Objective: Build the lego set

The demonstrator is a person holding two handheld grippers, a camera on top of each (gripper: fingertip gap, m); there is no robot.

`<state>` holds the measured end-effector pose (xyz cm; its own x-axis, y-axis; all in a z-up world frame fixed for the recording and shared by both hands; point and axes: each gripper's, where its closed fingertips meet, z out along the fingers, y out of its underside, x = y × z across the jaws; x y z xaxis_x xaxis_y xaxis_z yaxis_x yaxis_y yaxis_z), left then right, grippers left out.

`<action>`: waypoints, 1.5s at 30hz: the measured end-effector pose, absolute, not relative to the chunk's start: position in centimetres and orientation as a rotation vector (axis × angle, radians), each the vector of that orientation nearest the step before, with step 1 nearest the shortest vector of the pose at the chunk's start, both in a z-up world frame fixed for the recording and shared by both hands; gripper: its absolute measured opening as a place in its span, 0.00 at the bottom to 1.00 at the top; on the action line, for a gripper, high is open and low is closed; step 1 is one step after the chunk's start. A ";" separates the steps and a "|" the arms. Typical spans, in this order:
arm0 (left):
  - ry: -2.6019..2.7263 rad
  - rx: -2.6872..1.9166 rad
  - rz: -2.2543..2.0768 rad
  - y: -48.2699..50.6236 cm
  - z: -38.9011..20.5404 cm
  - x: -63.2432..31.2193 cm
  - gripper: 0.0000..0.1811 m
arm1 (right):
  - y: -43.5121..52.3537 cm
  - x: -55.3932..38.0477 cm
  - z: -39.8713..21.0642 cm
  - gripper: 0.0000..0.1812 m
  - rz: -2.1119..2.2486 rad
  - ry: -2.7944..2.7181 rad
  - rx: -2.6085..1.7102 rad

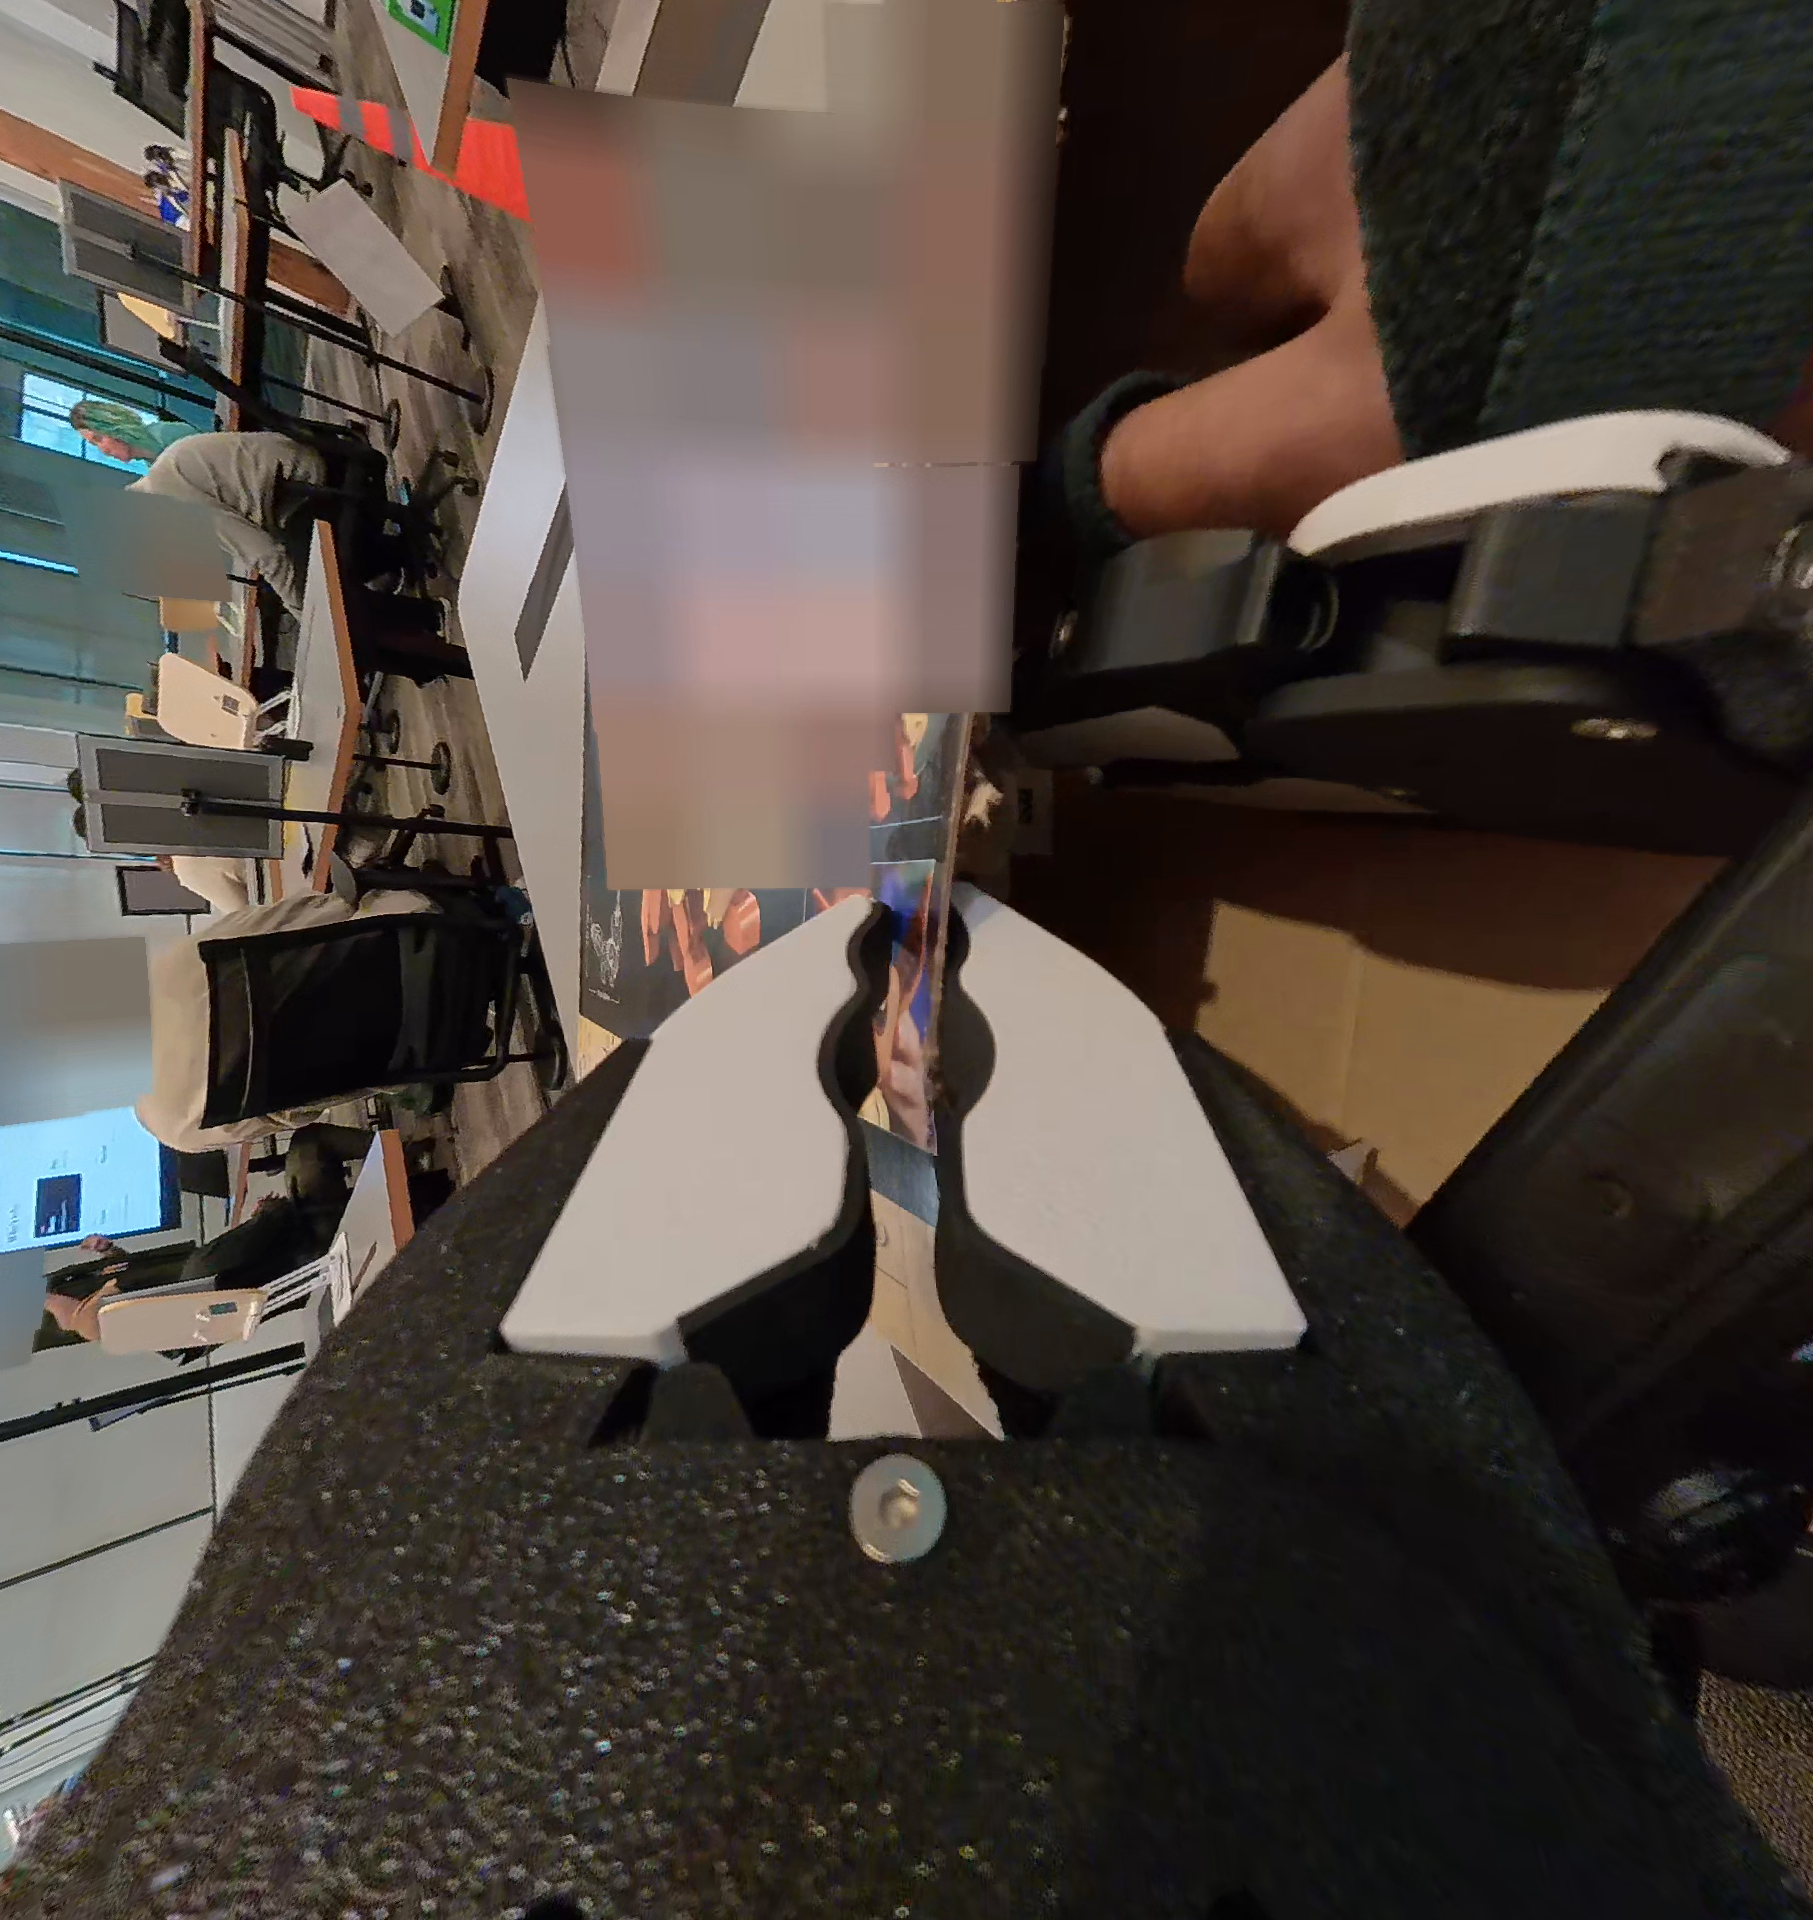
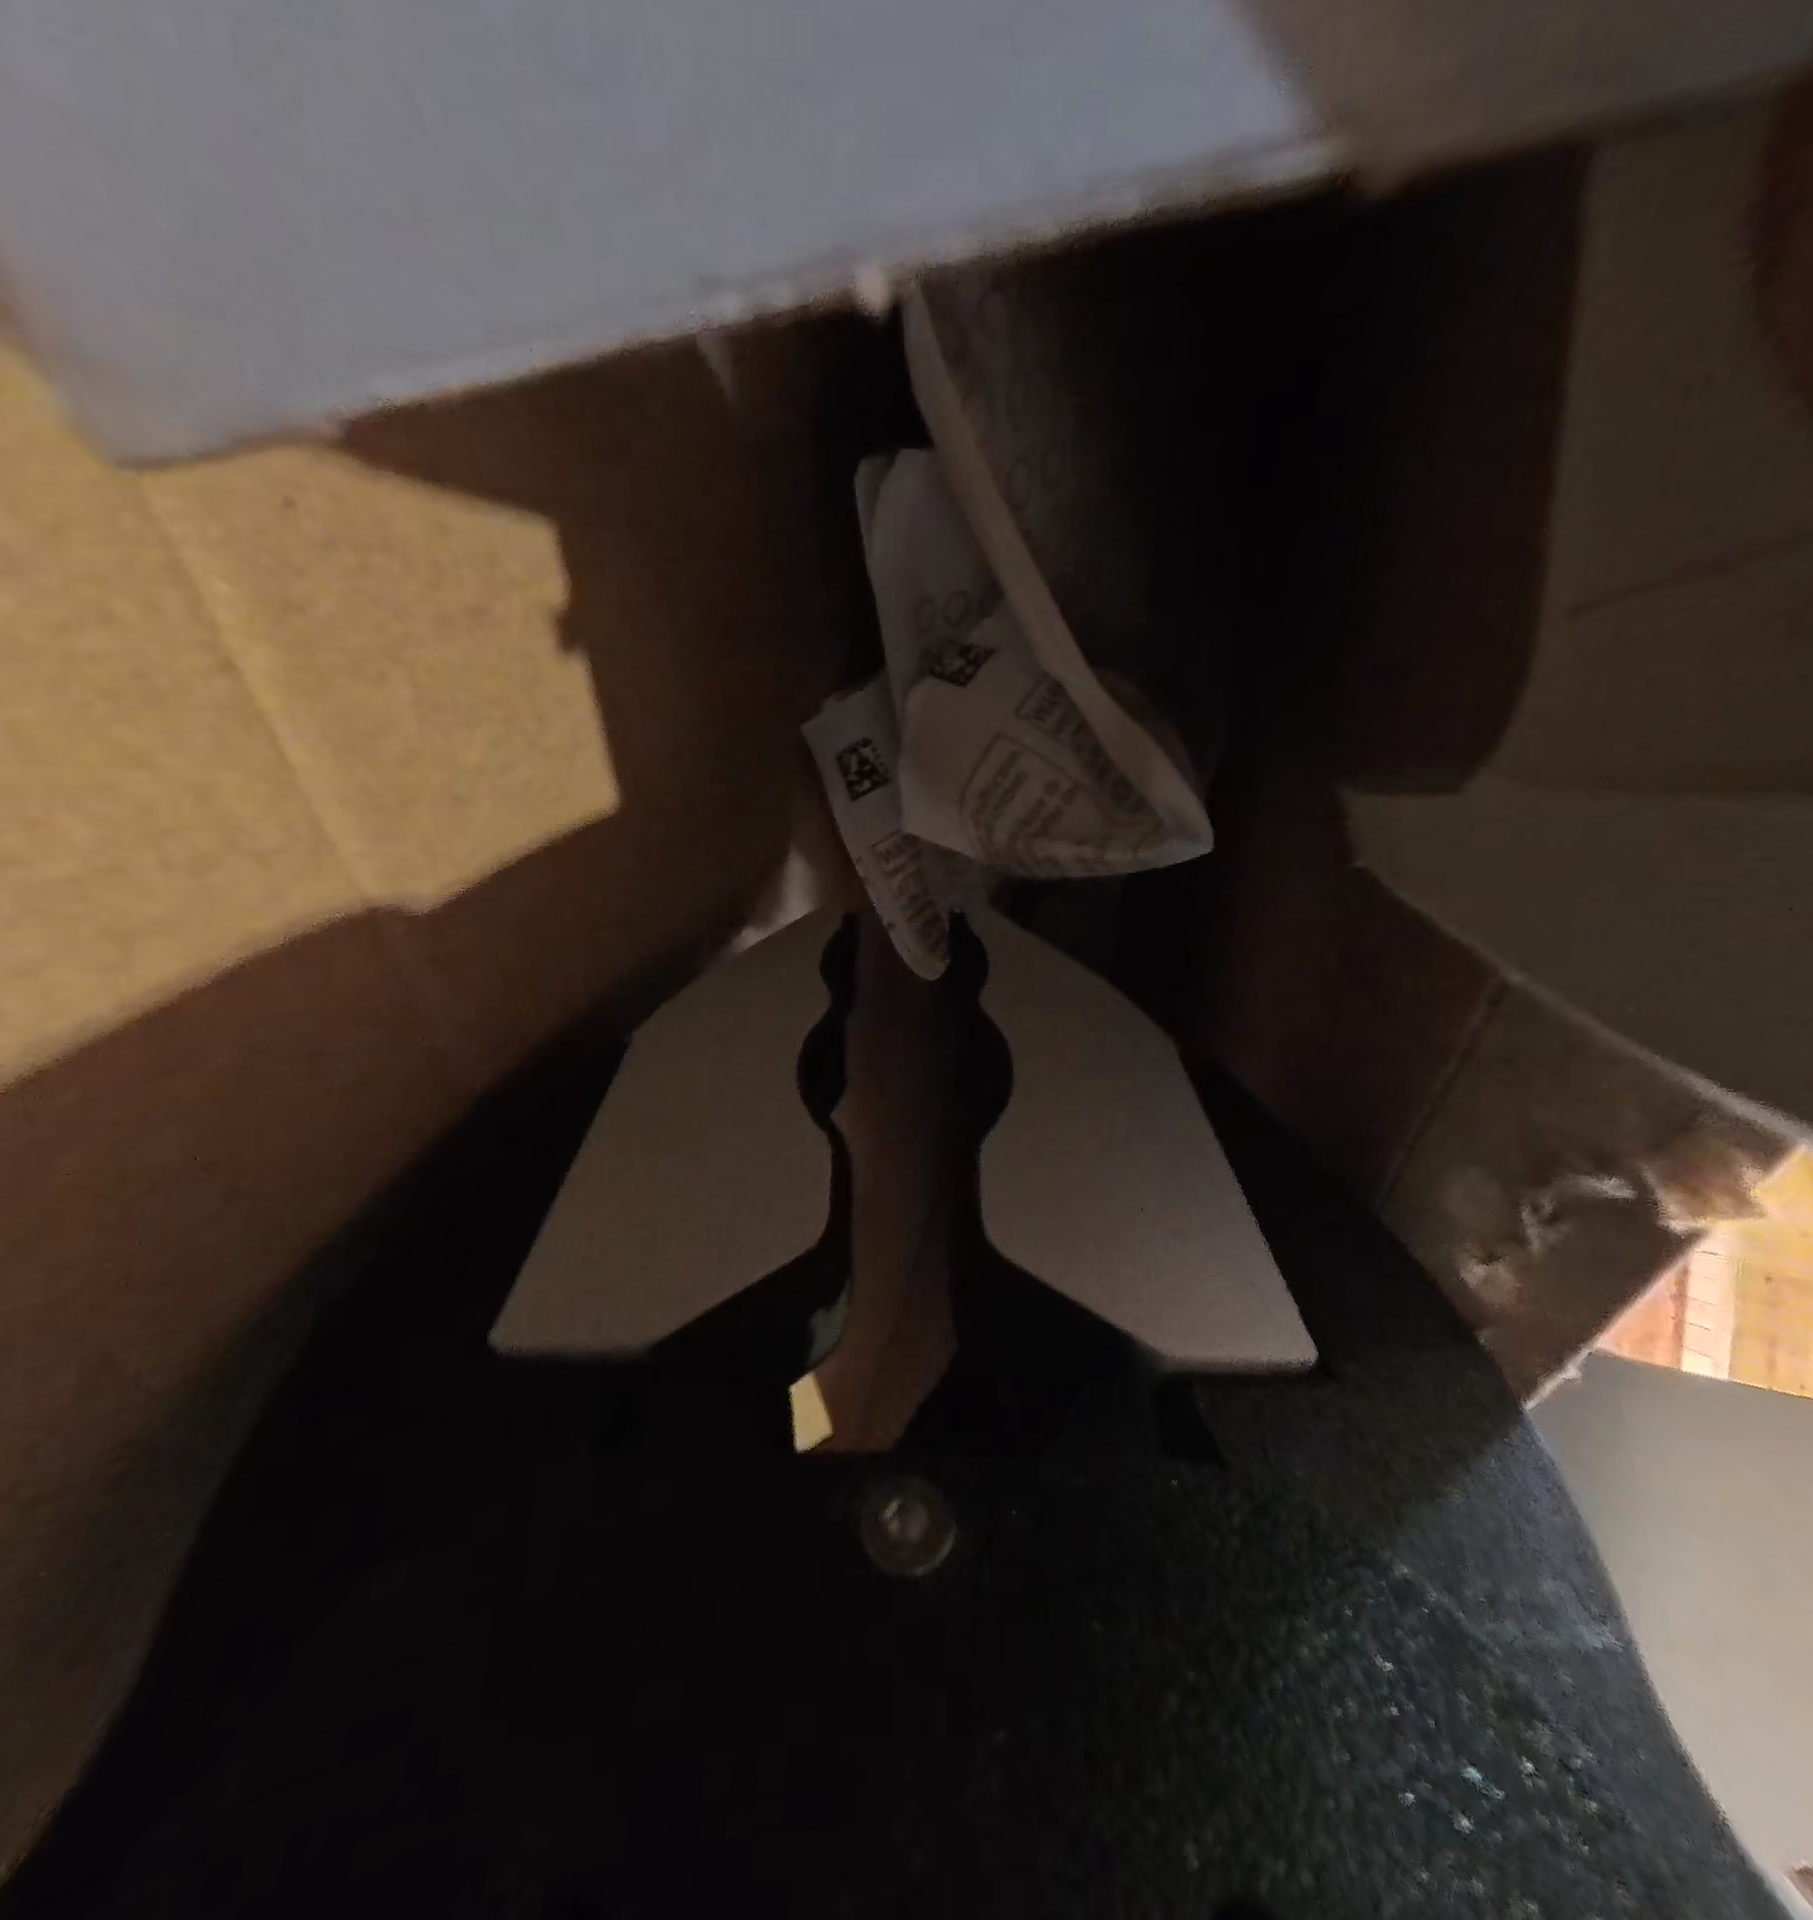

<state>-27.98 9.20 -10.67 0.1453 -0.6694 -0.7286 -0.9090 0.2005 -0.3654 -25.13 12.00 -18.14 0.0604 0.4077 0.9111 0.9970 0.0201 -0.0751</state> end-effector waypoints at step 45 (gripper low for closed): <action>1.627 -1.551 0.274 5.3 -11.4 -28.0 0.04 | 11.7 -22.5 -18.3 0.06 -0.923 -1.339 -1.504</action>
